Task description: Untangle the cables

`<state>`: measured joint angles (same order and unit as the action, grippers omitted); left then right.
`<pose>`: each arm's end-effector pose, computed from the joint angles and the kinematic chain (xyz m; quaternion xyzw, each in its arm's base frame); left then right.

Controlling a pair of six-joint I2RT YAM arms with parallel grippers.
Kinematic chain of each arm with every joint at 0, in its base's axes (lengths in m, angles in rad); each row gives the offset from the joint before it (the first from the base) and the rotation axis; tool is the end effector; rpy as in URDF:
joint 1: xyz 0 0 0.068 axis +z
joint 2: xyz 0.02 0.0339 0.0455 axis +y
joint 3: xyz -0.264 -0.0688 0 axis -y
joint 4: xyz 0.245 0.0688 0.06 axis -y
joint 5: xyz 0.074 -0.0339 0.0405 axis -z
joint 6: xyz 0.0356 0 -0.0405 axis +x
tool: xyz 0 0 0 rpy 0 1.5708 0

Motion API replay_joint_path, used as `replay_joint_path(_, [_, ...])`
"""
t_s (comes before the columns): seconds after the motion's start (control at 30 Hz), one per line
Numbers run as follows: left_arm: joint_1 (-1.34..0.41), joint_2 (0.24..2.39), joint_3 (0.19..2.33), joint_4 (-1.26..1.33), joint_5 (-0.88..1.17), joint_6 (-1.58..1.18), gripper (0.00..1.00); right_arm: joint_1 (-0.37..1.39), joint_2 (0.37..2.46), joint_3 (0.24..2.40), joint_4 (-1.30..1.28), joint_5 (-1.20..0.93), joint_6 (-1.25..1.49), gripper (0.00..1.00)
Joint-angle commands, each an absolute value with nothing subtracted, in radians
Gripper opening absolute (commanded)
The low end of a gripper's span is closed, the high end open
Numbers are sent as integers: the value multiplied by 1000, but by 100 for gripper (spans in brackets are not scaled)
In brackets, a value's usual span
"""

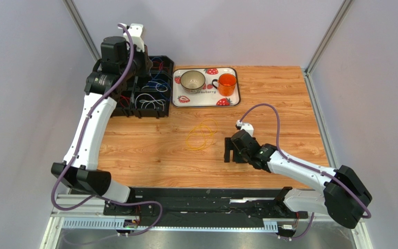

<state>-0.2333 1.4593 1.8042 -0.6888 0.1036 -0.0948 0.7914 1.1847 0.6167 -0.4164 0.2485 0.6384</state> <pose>0.2948 -0.0738 0.4783 0.0862 0.8126 -0.1357 0.5603 0.1605 0.1499 0.1865 -0.0369 0.9499 0.0984 0.2943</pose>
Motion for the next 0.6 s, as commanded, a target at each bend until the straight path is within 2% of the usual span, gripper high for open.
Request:
replay_joint_path(0.0, [-172,1526,1891,-605,110,-121,0,798,1196,563,-249,252,598,83])
replay_joint_path(0.43, [29,1807,2146,-523,123,-196,0,795,1270,538,-140,181,554,82])
replay_joint_path(0.57, [83,1851,2166,-494,133,-203,0,795,1296,551,-133,169,549,82])
